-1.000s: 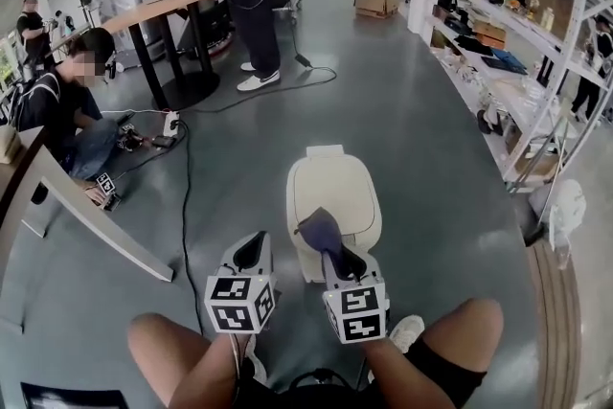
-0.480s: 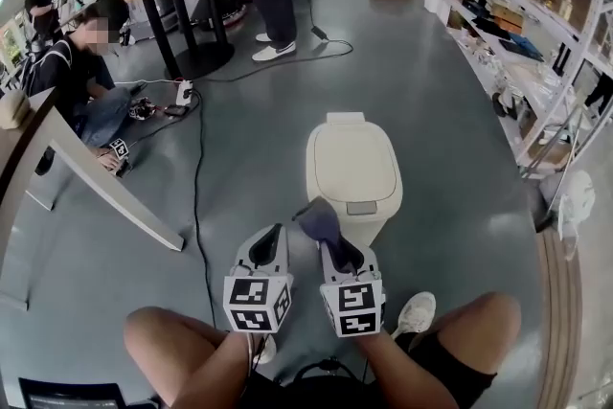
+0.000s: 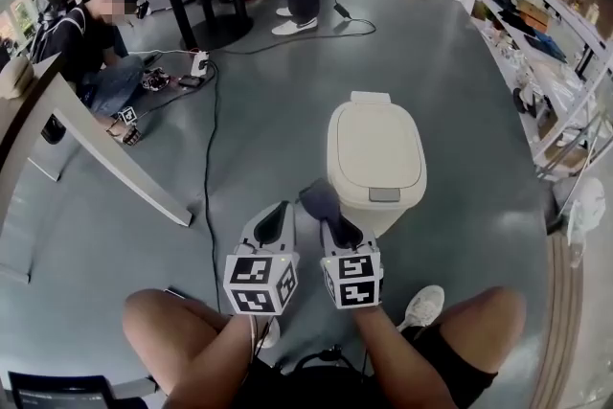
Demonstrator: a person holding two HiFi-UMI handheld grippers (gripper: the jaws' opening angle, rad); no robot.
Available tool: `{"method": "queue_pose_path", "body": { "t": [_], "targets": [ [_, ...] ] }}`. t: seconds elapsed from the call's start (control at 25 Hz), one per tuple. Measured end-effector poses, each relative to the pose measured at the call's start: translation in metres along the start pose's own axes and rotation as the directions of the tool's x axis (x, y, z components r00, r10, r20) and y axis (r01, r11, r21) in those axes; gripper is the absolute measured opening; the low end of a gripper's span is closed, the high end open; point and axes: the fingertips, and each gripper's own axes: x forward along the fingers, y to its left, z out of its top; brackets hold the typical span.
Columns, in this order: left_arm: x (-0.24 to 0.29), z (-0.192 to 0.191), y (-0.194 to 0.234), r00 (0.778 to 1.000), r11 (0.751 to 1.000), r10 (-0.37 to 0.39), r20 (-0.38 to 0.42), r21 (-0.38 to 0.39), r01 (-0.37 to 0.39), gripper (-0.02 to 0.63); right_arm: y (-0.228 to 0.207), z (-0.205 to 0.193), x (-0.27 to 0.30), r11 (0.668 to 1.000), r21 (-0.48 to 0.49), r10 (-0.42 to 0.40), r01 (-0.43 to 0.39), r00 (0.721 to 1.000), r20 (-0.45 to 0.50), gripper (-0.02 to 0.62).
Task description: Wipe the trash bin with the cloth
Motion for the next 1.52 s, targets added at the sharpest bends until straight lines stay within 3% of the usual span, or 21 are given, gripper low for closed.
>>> {"method": "queue_pose_path", "body": {
  "t": [0.28,0.52,0.8,1.0,1.52],
  "targets": [
    [0.015,-0.016,-0.001,0.999,1.000,0.004,-0.048,0.009,-0.004,0.000,0.000,-0.010,0.015,0.998,-0.066,-0.005,0.001,0.999,-0.049,0.093],
    [0.028,-0.025,-0.004,0.997,1.000,0.004,-0.075,-0.006,-0.004,0.000,-0.011,-0.016,0.018,1.000,0.013,-0.022,0.023,0.998,-0.055,0.092],
    [0.038,-0.040,-0.019,0.993,1.000,-0.016,-0.115,0.010,0.017,0.000,-0.025,-0.021,0.009,0.999,0.010,-0.040,0.041,0.999,-0.035,0.092],
    [0.044,-0.053,-0.021,0.987,1.000,-0.027,-0.157,0.001,0.027,0.000,-0.032,-0.026,0.001,1.000,0.026,-0.011,0.011,1.000,-0.017,0.092],
    [0.051,-0.072,-0.033,0.978,0.998,-0.043,-0.203,0.033,0.051,0.000,-0.064,-0.046,-0.023,0.997,0.063,-0.052,0.054,0.998,-0.024,0.093]
  ]
}}
